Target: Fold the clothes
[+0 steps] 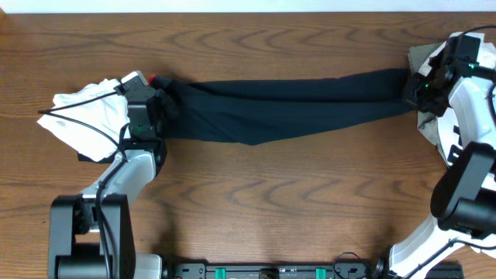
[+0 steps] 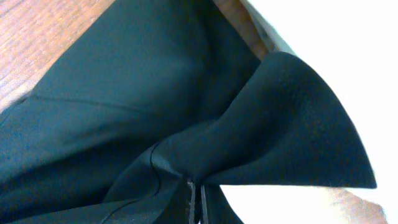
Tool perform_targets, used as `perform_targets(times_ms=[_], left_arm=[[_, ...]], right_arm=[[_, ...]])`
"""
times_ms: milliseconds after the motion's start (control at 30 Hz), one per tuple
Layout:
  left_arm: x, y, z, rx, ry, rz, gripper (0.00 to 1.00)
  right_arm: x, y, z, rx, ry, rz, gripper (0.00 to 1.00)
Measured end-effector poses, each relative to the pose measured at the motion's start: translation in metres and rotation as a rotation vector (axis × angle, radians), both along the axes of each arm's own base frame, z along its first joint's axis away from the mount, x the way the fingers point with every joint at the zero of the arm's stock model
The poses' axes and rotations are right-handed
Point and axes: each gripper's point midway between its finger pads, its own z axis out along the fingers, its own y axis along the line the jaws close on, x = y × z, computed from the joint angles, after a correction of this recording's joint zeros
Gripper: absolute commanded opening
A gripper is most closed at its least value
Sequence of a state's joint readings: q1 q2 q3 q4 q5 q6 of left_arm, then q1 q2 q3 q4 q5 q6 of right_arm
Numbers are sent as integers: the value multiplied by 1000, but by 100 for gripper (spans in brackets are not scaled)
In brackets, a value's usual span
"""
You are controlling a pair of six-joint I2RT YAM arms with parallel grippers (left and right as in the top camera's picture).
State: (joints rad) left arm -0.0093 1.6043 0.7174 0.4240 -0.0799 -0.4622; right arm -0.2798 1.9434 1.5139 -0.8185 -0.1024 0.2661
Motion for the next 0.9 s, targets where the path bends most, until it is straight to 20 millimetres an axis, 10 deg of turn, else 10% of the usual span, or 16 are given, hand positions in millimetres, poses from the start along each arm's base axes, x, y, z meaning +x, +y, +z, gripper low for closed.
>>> perform_targets(times_ms=[233, 333, 400, 467, 900], left_arm=[[12, 0, -12, 1, -2, 2, 6], [18, 0, -17, 2, -12, 1, 7], [25, 0, -17, 0, -42, 3, 70], [31, 1, -15, -3, -75, 6, 98], [13, -19, -53, -85, 109, -111, 98]], right_arm=[[18, -5, -18, -2, -3, 1, 1], [33, -8, -22, -16, -50, 4, 44], [47, -11, -19, -28, -109, 9, 48], [62, -12, -14, -32, -173, 20, 55], [38, 4, -25, 16, -65, 92, 59]])
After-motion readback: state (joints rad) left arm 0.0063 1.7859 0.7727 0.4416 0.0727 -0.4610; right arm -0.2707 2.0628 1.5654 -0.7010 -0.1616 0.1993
